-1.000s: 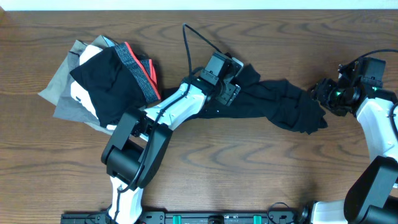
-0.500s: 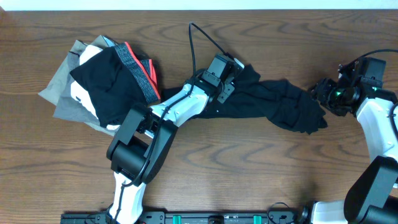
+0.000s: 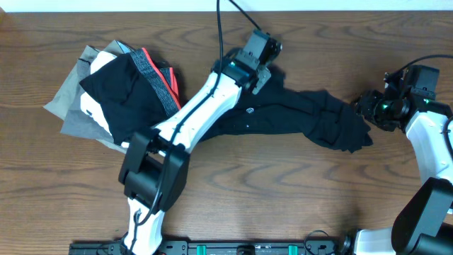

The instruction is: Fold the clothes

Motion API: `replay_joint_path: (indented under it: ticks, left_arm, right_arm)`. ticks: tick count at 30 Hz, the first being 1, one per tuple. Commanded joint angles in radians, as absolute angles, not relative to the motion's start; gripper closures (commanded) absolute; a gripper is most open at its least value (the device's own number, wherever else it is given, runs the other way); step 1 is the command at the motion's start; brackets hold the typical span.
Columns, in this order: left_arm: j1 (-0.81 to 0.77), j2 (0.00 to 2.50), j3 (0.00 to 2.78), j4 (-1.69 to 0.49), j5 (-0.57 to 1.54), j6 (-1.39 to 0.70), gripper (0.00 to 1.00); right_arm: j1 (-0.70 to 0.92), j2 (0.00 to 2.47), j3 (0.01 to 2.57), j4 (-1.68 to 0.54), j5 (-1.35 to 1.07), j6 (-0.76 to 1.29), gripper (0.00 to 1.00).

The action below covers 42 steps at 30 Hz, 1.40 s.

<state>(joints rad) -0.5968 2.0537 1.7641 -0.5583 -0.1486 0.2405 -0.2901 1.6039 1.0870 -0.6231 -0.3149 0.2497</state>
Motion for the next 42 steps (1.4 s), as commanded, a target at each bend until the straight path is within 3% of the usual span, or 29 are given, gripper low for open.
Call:
replay_joint_path:
  ticks: [1, 6, 17, 20, 31, 33, 36, 38, 41, 42]
  left_arm:
    - [-0.596, 1.945, 1.826, -0.612, -0.222, 0.235, 0.94]
    - [-0.596, 1.816, 1.826, -0.722, -0.355, 0.214, 0.94]
    - [-0.595, 1.621, 1.826, -0.899, -0.443, 0.160, 0.94]
    - [-0.595, 1.592, 1.826, -0.924, -0.504, 0.147, 0.94]
    - [-0.595, 1.525, 1.826, -0.955, -0.562, 0.133, 0.94]
    - [-0.595, 1.521, 1.826, -0.961, -0.562, 0.133, 0.94]
    - [-0.595, 1.521, 1.826, -0.970, -0.562, 0.133, 0.94]
    - [-0.595, 1.521, 1.826, -0.976, -0.563, 0.133, 0.94]
    - [-0.595, 1.521, 1.826, -0.981, -0.580, 0.133, 0.94]
    - [-0.595, 1.521, 1.826, -0.983, -0.589, 0.133, 0.94]
  right_arm:
    - [-0.280, 1.606, 1.084, -0.616, -0.333, 0.175, 0.43]
    - [-0.255, 1.606, 1.084, -0.586, -0.495, 0.076, 0.36]
    - [-0.073, 1.660, 1.084, -0.563, -0.459, 0.068, 0.33]
    - [-0.029, 1.710, 1.084, -0.562, -0.443, 0.065, 0.27]
    - [0.044, 1.811, 1.084, -0.517, -0.532, -0.091, 0.26]
    - [0.057, 1.813, 1.084, -0.516, -0.524, -0.092, 0.31]
    - [0.068, 1.812, 1.084, -0.516, -0.525, -0.100, 0.65]
    - [0.067, 1.811, 1.084, -0.516, -0.531, -0.099, 0.83]
    - [0.056, 1.788, 1.085, -0.521, -0.542, -0.099, 0.99]
    - [0.047, 1.771, 1.086, -0.524, -0.567, -0.099, 0.99]
